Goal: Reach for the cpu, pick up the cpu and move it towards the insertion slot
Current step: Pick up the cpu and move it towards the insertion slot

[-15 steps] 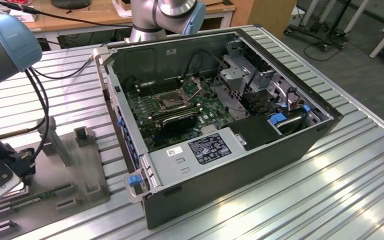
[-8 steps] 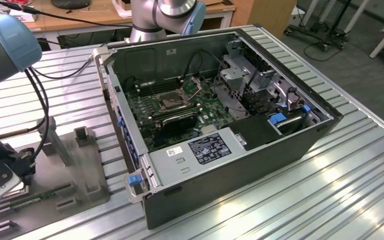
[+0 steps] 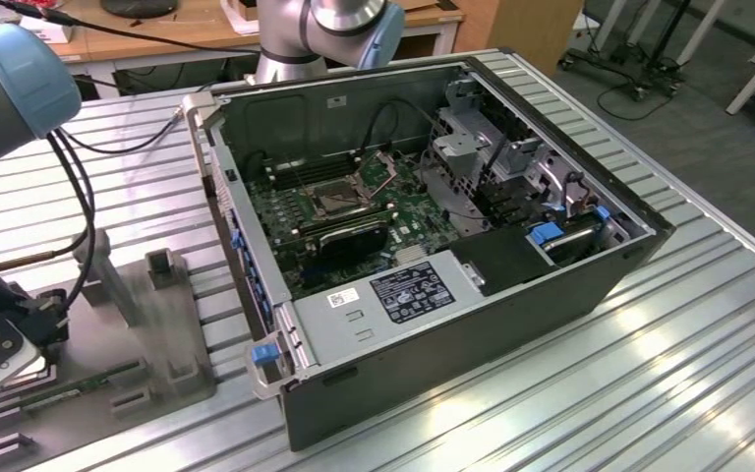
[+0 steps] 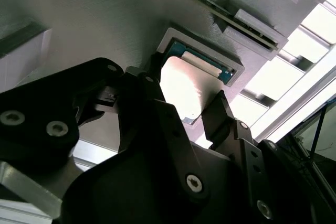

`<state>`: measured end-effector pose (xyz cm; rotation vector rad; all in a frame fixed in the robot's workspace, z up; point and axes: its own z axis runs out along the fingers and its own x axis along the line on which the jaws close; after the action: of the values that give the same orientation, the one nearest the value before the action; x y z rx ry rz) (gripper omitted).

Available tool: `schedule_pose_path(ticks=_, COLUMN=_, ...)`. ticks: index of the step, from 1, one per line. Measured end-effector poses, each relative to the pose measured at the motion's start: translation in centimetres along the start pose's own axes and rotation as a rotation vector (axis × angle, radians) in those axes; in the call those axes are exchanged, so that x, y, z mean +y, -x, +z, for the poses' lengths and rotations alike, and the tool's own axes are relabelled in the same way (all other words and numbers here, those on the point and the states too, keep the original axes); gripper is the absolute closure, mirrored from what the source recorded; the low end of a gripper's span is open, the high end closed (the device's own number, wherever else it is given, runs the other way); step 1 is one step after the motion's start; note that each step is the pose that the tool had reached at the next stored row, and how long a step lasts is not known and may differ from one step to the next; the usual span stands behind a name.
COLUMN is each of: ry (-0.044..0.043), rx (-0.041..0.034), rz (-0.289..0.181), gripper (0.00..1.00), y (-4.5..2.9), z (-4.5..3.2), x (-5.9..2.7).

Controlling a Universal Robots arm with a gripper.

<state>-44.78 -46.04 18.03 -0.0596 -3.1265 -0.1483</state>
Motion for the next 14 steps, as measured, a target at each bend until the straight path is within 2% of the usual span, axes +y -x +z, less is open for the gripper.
schedule_pose_path(ticks=14, ry=-0.0002, rx=0.0002, rz=0.0, gripper=0.45, y=0.0, z=-0.24, x=0.02)
